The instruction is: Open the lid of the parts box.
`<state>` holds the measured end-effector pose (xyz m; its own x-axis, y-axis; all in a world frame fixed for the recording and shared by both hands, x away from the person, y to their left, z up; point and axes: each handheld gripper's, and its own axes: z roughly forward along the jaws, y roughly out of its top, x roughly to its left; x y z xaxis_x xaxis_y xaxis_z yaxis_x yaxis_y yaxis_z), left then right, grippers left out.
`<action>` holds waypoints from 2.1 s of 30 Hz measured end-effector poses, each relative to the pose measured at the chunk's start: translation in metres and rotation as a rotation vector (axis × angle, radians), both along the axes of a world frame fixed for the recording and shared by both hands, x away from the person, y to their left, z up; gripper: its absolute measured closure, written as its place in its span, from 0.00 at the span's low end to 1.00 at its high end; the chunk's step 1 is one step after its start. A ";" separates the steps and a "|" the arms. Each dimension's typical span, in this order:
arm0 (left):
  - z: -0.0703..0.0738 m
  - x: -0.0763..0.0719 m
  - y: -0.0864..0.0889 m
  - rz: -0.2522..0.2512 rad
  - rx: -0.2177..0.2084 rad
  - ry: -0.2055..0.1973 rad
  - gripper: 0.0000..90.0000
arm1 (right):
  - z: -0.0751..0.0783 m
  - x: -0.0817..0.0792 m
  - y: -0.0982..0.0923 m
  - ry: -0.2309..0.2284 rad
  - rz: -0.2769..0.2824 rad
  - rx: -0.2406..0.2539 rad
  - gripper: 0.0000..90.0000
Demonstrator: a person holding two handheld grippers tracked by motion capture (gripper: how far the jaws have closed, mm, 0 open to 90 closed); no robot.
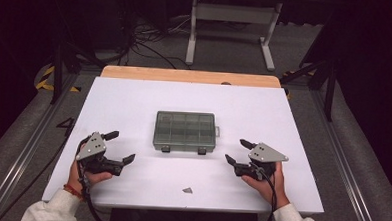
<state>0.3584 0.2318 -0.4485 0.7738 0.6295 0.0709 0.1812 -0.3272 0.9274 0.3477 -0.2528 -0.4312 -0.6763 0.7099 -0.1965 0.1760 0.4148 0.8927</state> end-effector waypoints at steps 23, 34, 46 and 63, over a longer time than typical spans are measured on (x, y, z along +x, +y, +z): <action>0.001 -0.001 -0.010 0.014 0.018 -0.021 0.07 | -0.002 0.011 -0.006 0.046 -0.062 -0.004 0.16; -0.007 0.023 -0.050 -0.017 0.175 0.085 0.24 | 0.002 0.033 0.030 0.179 0.044 -0.091 0.36; -0.007 0.043 -0.062 -0.039 0.205 0.161 0.58 | -0.006 0.050 0.051 0.256 0.103 -0.150 0.67; -0.008 0.045 -0.066 -0.067 0.215 0.179 0.70 | -0.012 0.049 0.054 0.266 0.095 -0.167 0.74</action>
